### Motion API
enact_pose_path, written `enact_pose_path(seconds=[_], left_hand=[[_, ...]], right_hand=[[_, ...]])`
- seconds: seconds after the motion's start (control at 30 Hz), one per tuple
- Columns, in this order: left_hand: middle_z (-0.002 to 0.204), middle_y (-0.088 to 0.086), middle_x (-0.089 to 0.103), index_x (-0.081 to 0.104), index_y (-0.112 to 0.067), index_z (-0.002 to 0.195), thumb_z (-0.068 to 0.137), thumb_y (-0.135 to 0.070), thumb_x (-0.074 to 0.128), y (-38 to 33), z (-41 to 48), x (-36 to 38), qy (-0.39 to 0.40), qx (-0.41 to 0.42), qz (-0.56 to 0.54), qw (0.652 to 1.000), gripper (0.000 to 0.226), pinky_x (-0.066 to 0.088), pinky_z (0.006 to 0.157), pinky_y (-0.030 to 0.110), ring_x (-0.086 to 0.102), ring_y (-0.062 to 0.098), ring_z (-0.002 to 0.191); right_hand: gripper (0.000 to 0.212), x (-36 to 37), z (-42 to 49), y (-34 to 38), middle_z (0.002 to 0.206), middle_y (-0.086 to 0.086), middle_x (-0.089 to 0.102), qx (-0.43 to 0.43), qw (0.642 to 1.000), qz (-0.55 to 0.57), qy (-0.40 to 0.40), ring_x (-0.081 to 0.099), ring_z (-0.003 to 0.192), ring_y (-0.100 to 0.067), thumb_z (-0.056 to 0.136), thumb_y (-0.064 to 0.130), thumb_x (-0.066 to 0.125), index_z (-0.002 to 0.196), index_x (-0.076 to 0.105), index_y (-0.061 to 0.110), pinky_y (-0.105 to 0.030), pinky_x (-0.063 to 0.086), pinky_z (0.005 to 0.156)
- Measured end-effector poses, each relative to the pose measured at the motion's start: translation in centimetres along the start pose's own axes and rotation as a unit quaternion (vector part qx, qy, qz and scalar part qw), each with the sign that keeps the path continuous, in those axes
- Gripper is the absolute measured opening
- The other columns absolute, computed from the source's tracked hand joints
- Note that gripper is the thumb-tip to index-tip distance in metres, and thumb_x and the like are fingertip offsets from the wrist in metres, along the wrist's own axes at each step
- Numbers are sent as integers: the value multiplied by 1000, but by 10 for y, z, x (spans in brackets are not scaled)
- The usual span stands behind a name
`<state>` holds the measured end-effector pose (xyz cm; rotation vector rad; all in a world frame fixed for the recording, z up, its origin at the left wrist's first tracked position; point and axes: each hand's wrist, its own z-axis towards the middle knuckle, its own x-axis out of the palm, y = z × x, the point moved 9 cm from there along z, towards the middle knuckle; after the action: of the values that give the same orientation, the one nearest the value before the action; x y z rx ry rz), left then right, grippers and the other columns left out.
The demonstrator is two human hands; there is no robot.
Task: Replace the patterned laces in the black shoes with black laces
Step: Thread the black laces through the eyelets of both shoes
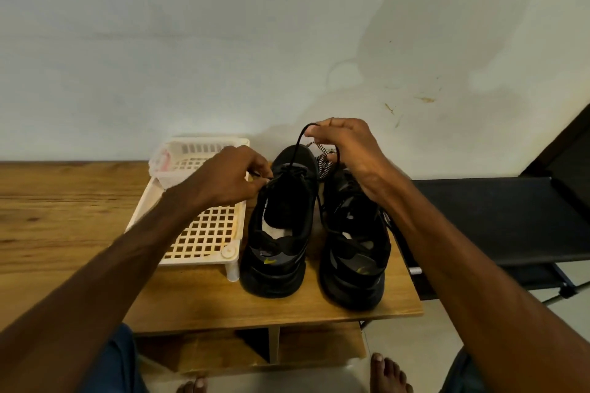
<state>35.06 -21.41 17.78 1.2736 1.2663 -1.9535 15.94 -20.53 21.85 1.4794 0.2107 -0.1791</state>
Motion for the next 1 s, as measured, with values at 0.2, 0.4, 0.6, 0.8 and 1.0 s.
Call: enact_pose_path(seconds=[0.2,0.4,0.6,0.8,1.0], left_hand=[[81,-18,75,78,-29,86,94,-33,68,-5,-3,-23,-85,-20,-25,996,13,54,81,32,68,-4,82],[97,-12,78,72,-20,92,103,-26,57,-18,-12,-50,-157,-30,-234,959,20,50,96,32,70,-1,98],[60,-6,57,56,-14,88,106,-18,44,1,-14,-57,-198,-72,-691,691,22,59,72,32,64,13,63],[73,-14,62,68,-22,92,98,-27,64,1,-7,-47,-160,-52,-235,957,9,41,55,21,49,-3,53],[88,-14,75,80,-30,92,90,-29,73,-6,-2,-6,-44,-26,-4,999,8,59,81,37,66,-1,80]], right_hand=[[27,8,1,-14,111,5,75,18,998,21,52,67,112,-7,89,5,72,110,76,21,-24,51,92],[16,13,0,-20,99,8,77,-4,994,-90,62,70,92,0,95,12,69,107,78,19,-12,52,79],[15,26,-6,-12,106,11,74,-78,951,-293,56,64,93,-1,98,24,67,108,78,22,-6,46,79],[17,13,-5,-5,99,5,75,-92,915,-391,-33,68,93,-13,93,38,73,93,78,21,-36,56,86],[18,3,-9,-3,74,11,66,-73,920,-380,-58,63,71,-5,89,40,77,83,72,23,-27,49,69]])
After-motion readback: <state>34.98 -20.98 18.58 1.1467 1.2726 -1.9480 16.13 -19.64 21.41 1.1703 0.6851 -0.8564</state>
